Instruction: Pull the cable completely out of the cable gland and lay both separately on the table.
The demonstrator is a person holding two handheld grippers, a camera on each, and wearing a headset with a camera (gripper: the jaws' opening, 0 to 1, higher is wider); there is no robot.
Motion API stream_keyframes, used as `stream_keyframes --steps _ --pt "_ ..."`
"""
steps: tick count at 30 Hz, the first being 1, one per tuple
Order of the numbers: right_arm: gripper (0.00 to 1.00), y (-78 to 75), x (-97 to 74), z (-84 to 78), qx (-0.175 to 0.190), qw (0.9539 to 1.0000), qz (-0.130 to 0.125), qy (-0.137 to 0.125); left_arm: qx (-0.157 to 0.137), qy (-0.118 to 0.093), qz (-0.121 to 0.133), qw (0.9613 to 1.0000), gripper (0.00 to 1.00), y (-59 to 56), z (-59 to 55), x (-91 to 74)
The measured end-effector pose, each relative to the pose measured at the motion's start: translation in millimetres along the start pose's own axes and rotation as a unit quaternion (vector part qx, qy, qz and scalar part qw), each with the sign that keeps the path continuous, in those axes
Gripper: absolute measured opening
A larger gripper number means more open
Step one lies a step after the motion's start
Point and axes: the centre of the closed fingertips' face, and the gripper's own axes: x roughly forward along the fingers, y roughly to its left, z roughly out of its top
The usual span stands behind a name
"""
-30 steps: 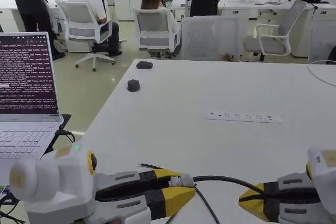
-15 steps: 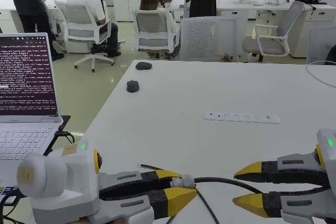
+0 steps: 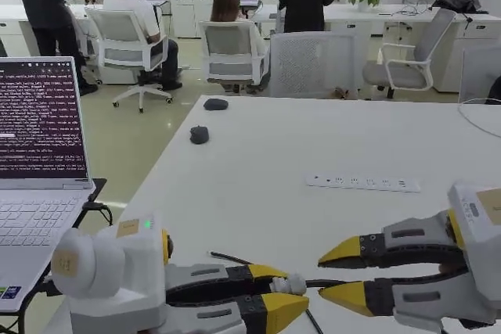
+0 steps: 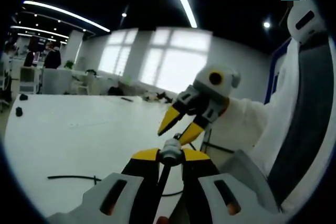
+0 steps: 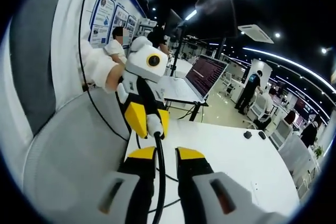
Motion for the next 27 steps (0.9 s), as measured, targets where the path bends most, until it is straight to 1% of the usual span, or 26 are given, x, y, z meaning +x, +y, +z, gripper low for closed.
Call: stream_keyframes --steps 2,7,10,13,16,21,27 --pt "0.05 2.3 0.8 0.0 0.000 1.0000 0.005 -0.002 -0.002 0.000 0.002 1.0000 0.16 1.4 -0.1 0.1" --pt "0.04 2.3 1.5 -2.5 0.001 1.0000 0.005 -0.005 -0.006 0.003 0.003 1.0000 0.16 2.7 -1.3 1.2" --pt "0.03 0.9 0.6 -3.4 -0.003 0.9999 0.001 -0.014 -0.012 0.000 0.004 0.9999 0.16 3.8 0.1 1.9" --pt "0.03 -0.8 -0.4 -3.2 -0.002 0.9997 -0.001 -0.024 -0.010 0.000 0.002 0.9999 0.16 4.1 1.9 2.5" --pt "0.03 -1.9 0.1 -7.4 0.000 0.9997 -0.005 -0.024 -0.003 0.007 0.004 1.0000 0.16 6.0 1.0 1.7" --pt "0.03 -2.4 -1.8 -14.8 0.012 0.9995 -0.011 -0.027 -0.001 0.013 0.008 0.9999 0.16 7.8 -0.4 -3.8" --pt "0.03 -5.7 -5.1 -23.9 0.021 0.9992 -0.019 -0.028 -0.002 0.011 0.013 0.9998 0.16 8.8 1.3 -7.2"
